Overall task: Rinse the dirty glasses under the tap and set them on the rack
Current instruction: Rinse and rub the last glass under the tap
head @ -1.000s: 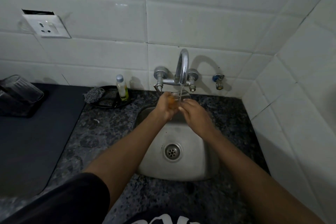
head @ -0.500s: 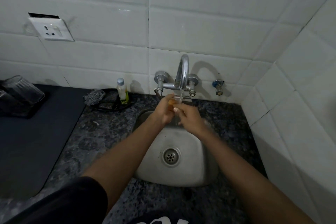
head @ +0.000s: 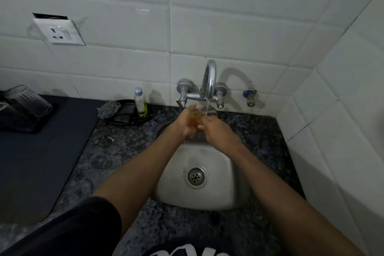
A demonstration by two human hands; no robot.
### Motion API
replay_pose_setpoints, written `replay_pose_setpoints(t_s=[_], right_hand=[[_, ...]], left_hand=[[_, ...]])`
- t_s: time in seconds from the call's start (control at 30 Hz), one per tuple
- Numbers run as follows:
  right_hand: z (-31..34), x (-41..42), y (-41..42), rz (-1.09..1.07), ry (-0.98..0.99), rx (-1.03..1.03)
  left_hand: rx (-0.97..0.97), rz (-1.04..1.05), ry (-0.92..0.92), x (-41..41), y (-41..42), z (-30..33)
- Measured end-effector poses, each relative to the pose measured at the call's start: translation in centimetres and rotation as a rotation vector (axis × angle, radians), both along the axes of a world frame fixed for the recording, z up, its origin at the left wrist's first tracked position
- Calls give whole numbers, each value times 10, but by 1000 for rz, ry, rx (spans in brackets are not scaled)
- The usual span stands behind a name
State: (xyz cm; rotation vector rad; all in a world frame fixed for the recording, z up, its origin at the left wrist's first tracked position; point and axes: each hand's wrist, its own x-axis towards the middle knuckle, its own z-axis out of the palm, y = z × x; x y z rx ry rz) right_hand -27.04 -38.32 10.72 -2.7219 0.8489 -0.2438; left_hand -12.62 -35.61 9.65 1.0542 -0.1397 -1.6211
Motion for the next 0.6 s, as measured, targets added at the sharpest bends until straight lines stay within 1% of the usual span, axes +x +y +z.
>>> replay_pose_setpoints(t_s=[0.03,0.07,0.1,0.13,0.2,0.23,0.27,0.3,0.33,0.4,0.43,0.47,0.5,0.57,0.6], right_hand=[[0,-5,-5,32,113,-101],[-2,-8,-7,39,122,-138],[-4,-9,-5,20,74,-111],[-4,-7,1,-21,-28,-17],[-4,3,9,-181,-266,235],[-2,9,10,-262,-322,326],[-1,11,10,-291,-333,347],[0,9,8,-261,-296,292],[1,6,5,-192,-210,204],[2,-4,0,-57,56,1],[-2,-8,-4,-36,90,-47],[-5,-9,-4,-34,52,-26],[-4,-8,0,-87,-72,104],[-1,2,8,-289,-351,519],[2,6,9,-376,-436,661]], left_hand=[[15,-19,-24,2,0,3],[31,-26,-54,4,-1,4],[47,-12,-74,4,-2,4],[55,10,-80,5,-3,1],[57,50,-70,1,-4,-2],[47,61,-54,-2,-4,-2],[47,68,-46,-3,-5,-3],[44,71,-22,-4,-4,-1],[40,55,-4,-5,-3,1],[41,13,-15,-2,-3,4],[46,7,-40,-1,-3,8],[49,3,-64,-1,-3,9],[44,4,-68,-1,-4,10],[20,24,-65,-6,-6,10],[6,32,-68,-8,-6,9]])
